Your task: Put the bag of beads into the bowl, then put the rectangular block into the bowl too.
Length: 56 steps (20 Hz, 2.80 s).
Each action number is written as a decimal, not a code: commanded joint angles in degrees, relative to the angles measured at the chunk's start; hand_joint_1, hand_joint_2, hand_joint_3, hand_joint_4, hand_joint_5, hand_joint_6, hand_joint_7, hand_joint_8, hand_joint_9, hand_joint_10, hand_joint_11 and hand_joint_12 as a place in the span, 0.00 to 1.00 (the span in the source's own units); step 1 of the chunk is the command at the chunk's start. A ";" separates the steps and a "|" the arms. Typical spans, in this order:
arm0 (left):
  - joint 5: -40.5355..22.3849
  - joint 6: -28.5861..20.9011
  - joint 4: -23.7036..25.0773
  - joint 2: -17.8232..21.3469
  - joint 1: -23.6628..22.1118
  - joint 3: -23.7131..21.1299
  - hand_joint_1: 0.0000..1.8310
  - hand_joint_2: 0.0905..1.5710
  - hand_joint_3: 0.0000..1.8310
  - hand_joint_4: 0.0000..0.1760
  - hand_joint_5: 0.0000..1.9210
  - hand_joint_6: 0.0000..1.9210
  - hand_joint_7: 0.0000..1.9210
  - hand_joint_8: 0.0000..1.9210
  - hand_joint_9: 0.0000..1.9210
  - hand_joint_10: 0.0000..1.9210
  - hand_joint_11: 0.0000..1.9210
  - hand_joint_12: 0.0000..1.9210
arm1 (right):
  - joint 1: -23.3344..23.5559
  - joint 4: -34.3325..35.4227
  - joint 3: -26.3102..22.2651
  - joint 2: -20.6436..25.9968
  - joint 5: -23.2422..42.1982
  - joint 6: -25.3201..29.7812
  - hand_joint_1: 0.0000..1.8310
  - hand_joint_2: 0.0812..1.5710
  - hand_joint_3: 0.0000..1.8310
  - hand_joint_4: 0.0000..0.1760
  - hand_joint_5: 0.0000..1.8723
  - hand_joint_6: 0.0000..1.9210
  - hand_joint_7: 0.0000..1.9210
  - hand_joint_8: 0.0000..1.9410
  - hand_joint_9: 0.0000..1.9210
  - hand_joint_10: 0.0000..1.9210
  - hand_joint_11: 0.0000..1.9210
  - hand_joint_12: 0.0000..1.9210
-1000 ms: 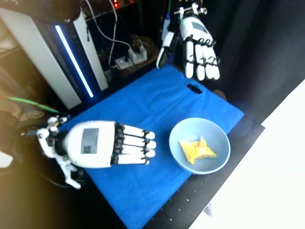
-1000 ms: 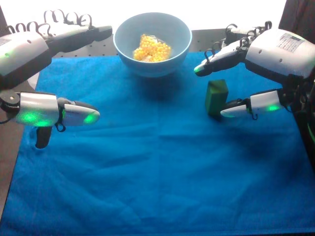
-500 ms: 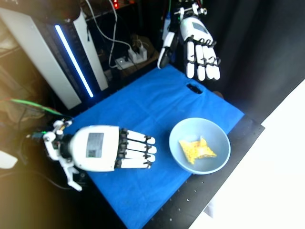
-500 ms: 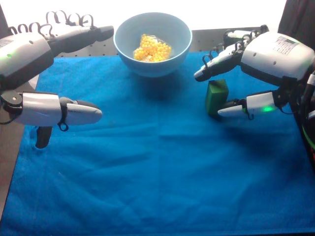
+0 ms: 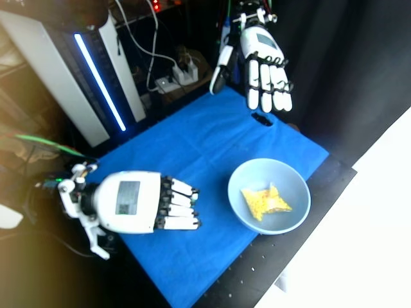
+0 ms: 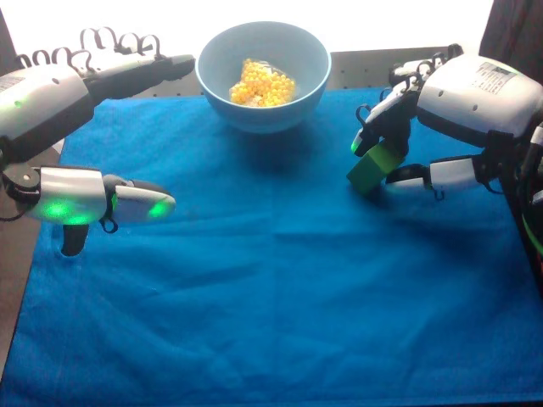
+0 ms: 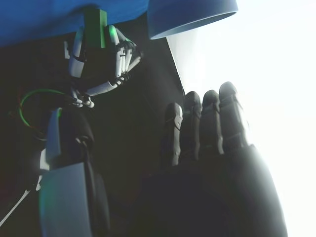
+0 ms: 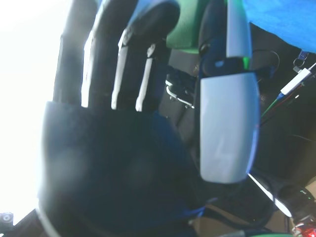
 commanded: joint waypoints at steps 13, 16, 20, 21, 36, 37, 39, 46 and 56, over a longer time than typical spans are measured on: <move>-8.00 -0.43 -2.67 -0.55 1.45 -0.02 0.40 0.61 0.00 0.24 0.09 0.00 0.07 0.00 0.00 0.00 0.00 0.00 | 5.90 1.89 -6.46 6.40 19.14 0.01 0.70 0.67 0.00 0.00 0.65 0.14 0.53 0.61 0.51 0.62 0.41 0.83; -8.15 -0.45 -2.81 -0.55 1.65 -0.02 0.39 0.60 0.00 0.34 0.09 0.00 0.07 0.00 0.01 0.00 0.01 0.00 | 9.40 1.90 -6.07 6.51 19.75 0.01 0.67 0.64 0.00 0.00 0.66 0.25 0.53 0.74 0.53 0.96 0.51 1.00; -8.17 -0.45 -2.86 -0.66 1.65 0.01 0.39 0.59 0.00 0.43 0.09 0.00 0.07 0.00 0.01 0.00 0.01 0.01 | 15.47 2.24 -1.51 3.04 18.74 0.01 0.66 0.61 0.00 0.00 0.69 0.23 0.64 0.96 0.75 1.00 0.78 1.00; -8.25 -0.45 -2.86 -0.75 1.65 0.07 0.39 0.59 0.00 0.48 0.09 0.00 0.07 0.00 0.02 0.00 0.01 0.01 | 17.37 2.25 1.02 0.23 16.58 0.01 0.65 0.62 0.00 0.00 0.67 0.26 0.53 0.90 0.55 1.00 0.59 1.00; -8.98 -1.28 -2.81 -1.25 1.51 0.81 0.41 0.61 0.01 0.18 0.07 0.00 0.05 0.00 0.00 0.00 0.00 0.00 | 18.80 2.05 18.59 -15.65 -3.44 0.01 0.29 0.50 0.00 1.00 0.00 0.00 0.00 0.00 0.00 0.00 0.00 0.08; -8.98 -1.30 -2.82 -1.25 1.52 0.80 0.42 0.62 0.01 0.15 0.07 0.00 0.05 0.00 0.00 0.00 0.00 0.00 | 18.81 2.04 18.28 -15.65 -3.35 0.01 0.29 0.50 0.00 1.00 0.00 0.00 0.00 0.00 0.00 0.00 0.00 0.02; -9.01 -1.36 -2.85 -1.27 1.52 0.80 0.42 0.62 0.01 0.15 0.07 0.00 0.05 0.00 0.00 0.00 0.00 0.00 | 18.81 2.02 17.49 -15.63 -2.46 0.01 0.27 0.49 0.00 1.00 0.00 0.00 0.00 0.00 0.00 0.00 0.00 0.00; -12.29 -2.53 -3.66 -1.04 1.65 0.76 0.43 0.62 0.00 0.24 0.08 0.00 0.06 0.00 0.00 0.00 0.00 0.00 | 15.75 7.16 7.99 -7.34 9.36 0.01 0.29 0.50 0.00 1.00 0.00 0.00 0.00 0.00 0.00 0.00 0.00 0.00; -28.97 -2.80 -10.88 -0.15 11.18 -3.71 0.28 0.58 0.00 0.86 0.05 0.00 0.06 0.00 0.05 0.01 0.02 0.01 | -10.15 27.17 -11.45 6.45 39.15 0.01 0.37 0.49 0.00 1.00 0.00 0.00 0.00 0.00 0.00 0.00 0.00 0.00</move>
